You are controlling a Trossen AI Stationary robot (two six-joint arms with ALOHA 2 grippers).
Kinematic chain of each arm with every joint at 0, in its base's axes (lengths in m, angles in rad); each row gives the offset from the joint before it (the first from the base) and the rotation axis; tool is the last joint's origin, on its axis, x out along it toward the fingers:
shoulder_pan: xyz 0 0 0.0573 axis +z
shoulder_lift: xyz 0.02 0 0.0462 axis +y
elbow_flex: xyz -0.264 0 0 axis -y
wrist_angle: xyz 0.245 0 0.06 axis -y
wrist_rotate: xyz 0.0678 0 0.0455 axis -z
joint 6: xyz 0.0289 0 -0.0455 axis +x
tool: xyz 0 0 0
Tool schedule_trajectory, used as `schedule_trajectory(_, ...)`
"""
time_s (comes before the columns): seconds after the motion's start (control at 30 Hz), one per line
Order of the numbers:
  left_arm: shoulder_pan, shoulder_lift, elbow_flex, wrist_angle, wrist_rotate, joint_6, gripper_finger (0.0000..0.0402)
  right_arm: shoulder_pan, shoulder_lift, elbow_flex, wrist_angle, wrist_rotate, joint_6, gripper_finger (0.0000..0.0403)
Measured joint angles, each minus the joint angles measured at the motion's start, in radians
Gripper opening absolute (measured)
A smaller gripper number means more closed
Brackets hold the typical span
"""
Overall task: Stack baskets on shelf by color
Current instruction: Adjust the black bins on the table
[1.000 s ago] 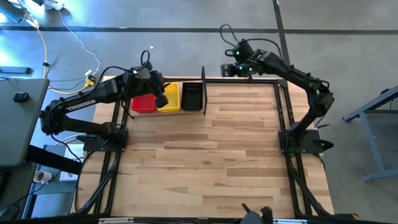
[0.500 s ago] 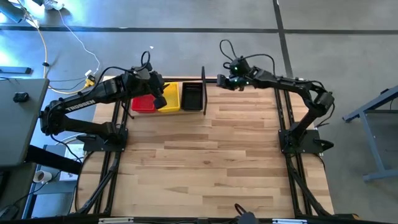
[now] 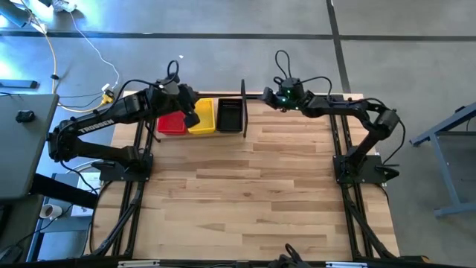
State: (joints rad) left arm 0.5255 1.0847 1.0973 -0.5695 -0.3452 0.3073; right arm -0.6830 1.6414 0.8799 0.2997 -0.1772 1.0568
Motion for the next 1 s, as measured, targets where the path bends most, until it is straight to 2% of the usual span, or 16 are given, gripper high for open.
schedule_trajectory(0.23,0.000,0.000,0.000,0.030,-0.018,0.004,0.0074,-0.006,0.075,0.000,0.130,0.016,0.046,0.0126)
schedule_trajectory(0.5,0.026,0.002,0.000,0.064,-0.018,0.018,0.0074,-0.011,0.170,0.011,0.247,-0.016,0.114,0.0126)
schedule_trajectory(0.67,0.061,0.002,0.000,0.063,-0.015,0.017,0.0074,-0.008,0.220,0.094,0.217,-0.048,0.089,0.0126)
schedule_trajectory(0.83,0.086,0.002,0.000,0.063,-0.014,0.010,0.0074,-0.012,0.254,0.180,0.018,-0.044,0.036,0.0126)
schedule_trajectory(1.0,0.097,0.002,0.000,0.062,-0.009,0.010,0.0074,-0.008,0.259,0.214,-0.030,-0.066,-0.014,0.0126)
